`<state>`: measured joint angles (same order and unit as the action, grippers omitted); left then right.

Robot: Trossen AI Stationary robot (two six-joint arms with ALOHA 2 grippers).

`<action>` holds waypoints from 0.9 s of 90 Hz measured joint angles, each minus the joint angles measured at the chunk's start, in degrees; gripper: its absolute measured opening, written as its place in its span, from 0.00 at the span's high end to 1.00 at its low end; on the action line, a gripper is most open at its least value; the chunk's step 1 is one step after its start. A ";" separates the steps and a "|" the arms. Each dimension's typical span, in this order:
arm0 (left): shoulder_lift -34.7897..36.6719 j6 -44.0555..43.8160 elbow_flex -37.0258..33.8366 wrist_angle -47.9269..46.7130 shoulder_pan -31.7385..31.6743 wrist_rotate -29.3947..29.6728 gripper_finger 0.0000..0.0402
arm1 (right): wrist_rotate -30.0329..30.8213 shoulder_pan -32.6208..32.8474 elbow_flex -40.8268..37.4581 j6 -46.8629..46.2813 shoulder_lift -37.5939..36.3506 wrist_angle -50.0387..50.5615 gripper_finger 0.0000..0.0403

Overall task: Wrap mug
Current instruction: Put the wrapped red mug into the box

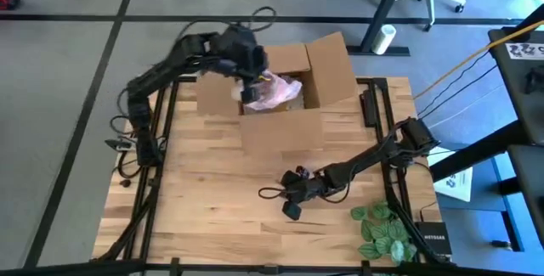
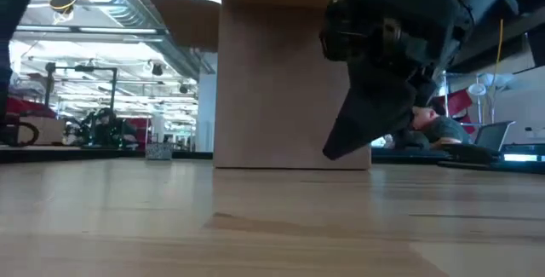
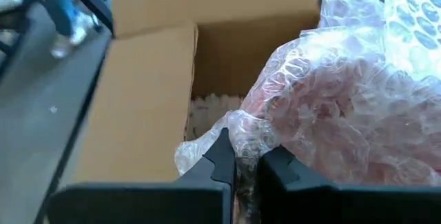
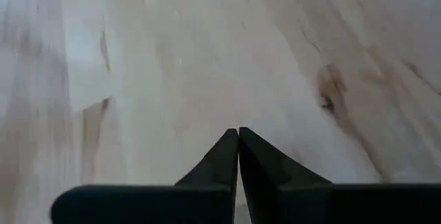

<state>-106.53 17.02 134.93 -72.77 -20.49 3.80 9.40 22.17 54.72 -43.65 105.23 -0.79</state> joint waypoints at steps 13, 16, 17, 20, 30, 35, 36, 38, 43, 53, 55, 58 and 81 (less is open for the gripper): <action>-3.79 0.03 0.07 -0.14 -2.42 -5.32 0.99 | 0.03 0.57 -0.02 -0.03 -0.04 -0.06 1.00; -4.81 0.04 0.07 -0.34 -2.90 -5.68 0.99 | 0.07 0.78 -0.02 -0.03 -0.04 -0.09 1.00; -5.11 0.04 0.07 -0.44 -3.01 -5.83 0.99 | 0.07 0.81 -0.02 -0.03 -0.04 -0.11 1.00; -6.12 0.04 0.07 -0.81 -3.34 -6.45 0.99 | 0.06 1.06 -0.02 -0.03 -0.04 -0.19 1.00; -9.70 0.11 0.07 -1.38 -4.29 -7.83 0.99 | 0.05 1.92 -0.02 -0.03 -0.04 -0.93 1.00; -11.33 0.14 0.07 -1.87 -4.53 -7.81 0.99 | 0.05 2.28 -0.02 -0.03 -0.04 -1.10 1.00; -11.62 0.17 0.07 -1.94 -4.55 -7.81 0.99 | 0.08 2.33 -0.02 -0.03 -0.04 -1.10 1.00; -12.22 0.20 0.07 -1.99 -4.62 -7.85 0.99 | 0.08 2.34 -0.02 -0.03 -0.04 -1.10 1.00; -13.82 0.39 0.07 -1.84 -4.77 -7.85 0.99 | 0.05 2.46 -0.02 -0.03 -0.04 -1.32 1.00; -16.96 0.38 0.07 -1.69 -5.05 -8.32 0.99 | 0.08 2.62 -0.02 -0.10 -0.04 -1.49 1.00; -17.55 0.41 0.07 -1.73 -5.11 -8.63 0.99 | 0.08 2.60 -0.02 -0.11 -0.04 -1.51 1.00; -18.43 0.40 0.07 -1.73 -5.11 -9.52 0.99 | 0.08 2.60 -0.02 -0.13 -0.04 -1.59 1.00; -23.67 0.13 0.07 -0.75 -5.39 -14.07 0.99 | 0.03 2.60 -0.04 -0.23 -0.04 -2.42 1.00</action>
<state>-130.20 17.15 135.00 -73.52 -25.88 -10.27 9.43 24.77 54.68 -43.89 105.19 -3.21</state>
